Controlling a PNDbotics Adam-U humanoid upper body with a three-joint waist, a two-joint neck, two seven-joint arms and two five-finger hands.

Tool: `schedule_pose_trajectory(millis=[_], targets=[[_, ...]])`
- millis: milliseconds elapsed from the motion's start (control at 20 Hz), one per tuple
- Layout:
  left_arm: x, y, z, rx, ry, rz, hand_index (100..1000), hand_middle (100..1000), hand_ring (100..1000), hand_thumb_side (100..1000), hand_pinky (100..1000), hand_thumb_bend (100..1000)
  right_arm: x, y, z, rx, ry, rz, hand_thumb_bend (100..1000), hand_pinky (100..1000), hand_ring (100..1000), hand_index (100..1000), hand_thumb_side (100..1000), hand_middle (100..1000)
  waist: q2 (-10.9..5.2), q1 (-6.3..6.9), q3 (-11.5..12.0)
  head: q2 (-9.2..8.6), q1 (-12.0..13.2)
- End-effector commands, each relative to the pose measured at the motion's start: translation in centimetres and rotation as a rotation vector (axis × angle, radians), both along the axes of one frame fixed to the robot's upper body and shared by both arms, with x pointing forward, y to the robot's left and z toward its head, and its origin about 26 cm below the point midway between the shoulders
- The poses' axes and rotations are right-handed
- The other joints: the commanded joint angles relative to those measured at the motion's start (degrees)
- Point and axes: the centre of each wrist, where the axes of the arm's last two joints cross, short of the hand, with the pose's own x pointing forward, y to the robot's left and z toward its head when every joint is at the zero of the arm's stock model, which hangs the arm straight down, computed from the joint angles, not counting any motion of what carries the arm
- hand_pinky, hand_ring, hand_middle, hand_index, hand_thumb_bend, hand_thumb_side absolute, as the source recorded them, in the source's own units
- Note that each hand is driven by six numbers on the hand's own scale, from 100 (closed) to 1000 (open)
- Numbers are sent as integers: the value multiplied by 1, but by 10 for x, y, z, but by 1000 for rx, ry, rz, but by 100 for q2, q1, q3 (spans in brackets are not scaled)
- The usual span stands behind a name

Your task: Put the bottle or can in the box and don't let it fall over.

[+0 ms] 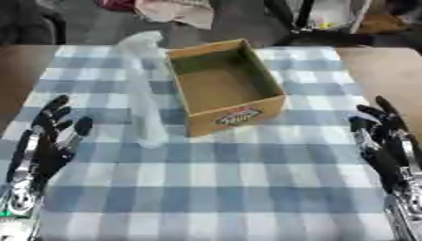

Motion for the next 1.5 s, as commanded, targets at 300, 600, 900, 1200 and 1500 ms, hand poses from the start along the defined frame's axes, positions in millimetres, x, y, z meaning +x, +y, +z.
schedule_pose_trajectory(millis=[300, 600, 900, 1200, 1500], targets=[[2, 0, 12, 24, -33, -13, 948, 926, 953, 541, 906, 523, 2, -1, 6, -14, -20, -2, 201, 958, 759, 1000, 375, 813, -73, 16, -7, 6, -19], [6, -1, 18, 43, -37, -37, 939, 910, 947, 534, 900, 520, 2, -1, 6, -15, -19, -2, 201, 958, 759, 1000, 375, 813, -80, 21, -11, 17, -14], [24, -7, 36, 136, -28, -117, 936, 907, 941, 556, 895, 548, 1, -1, 5, -17, -16, 5, 201, 958, 760, 1000, 376, 813, -97, 27, -51, 15, 26], [49, -24, 45, 180, -16, -198, 935, 907, 940, 560, 893, 555, 1, 1, 4, -16, -13, 13, 201, 958, 759, 1000, 377, 813, -109, 11, -102, 33, 64], [70, -43, 42, 218, 13, -239, 931, 902, 932, 555, 891, 554, 1, 1, 3, -15, -9, 18, 202, 959, 759, 1000, 377, 813, -117, 1, -139, 60, 92]])
